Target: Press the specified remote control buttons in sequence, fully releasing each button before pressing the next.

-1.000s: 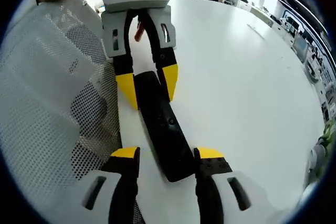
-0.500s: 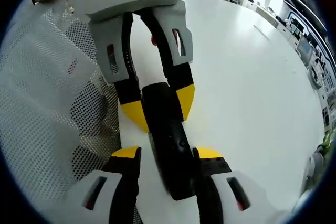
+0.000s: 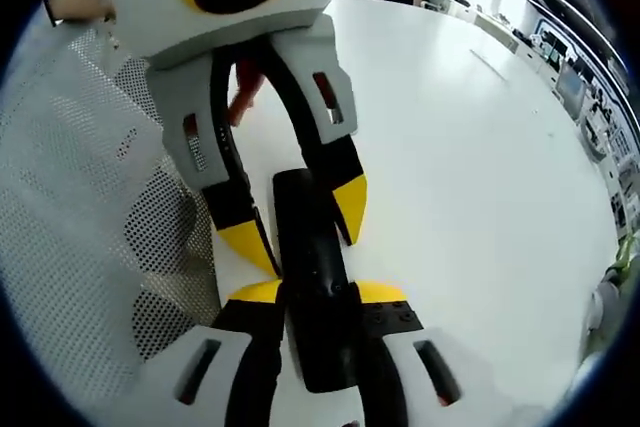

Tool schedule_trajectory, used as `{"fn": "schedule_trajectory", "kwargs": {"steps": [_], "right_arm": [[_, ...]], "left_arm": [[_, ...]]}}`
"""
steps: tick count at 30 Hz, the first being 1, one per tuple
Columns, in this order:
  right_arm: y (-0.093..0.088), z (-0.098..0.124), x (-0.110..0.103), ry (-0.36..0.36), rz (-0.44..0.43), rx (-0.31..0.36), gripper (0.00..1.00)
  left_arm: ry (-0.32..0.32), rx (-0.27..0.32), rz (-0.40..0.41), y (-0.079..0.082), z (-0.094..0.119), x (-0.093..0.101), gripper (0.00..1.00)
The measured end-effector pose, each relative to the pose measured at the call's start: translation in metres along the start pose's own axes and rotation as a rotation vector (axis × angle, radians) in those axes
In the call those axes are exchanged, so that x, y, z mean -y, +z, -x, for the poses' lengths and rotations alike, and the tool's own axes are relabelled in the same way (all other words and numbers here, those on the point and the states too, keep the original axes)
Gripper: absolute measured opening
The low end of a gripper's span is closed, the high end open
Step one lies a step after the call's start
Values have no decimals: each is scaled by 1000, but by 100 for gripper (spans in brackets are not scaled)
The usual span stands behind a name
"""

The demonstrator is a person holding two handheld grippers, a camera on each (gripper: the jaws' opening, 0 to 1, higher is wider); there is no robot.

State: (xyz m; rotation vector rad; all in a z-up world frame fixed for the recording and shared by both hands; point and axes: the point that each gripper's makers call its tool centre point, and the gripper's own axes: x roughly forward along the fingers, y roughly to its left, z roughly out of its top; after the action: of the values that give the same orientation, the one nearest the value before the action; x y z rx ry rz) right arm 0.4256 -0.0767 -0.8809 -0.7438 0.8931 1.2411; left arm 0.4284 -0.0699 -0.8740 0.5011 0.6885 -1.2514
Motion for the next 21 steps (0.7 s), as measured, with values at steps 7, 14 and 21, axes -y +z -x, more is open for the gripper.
{"fn": "schedule_trajectory", "kwargs": {"steps": [7, 14, 21], "right_arm": [[0, 0, 1, -4, -20, -6, 25], [-1, 0, 2, -7, -34, 1, 25], [-1, 0, 3, -9, -46, 9, 25]], "left_arm": [[39, -30, 78, -12, 14, -12, 32], [81, -9, 313, -19, 29, -27, 44], [172, 158, 419, 14, 60, -48, 60]]}}
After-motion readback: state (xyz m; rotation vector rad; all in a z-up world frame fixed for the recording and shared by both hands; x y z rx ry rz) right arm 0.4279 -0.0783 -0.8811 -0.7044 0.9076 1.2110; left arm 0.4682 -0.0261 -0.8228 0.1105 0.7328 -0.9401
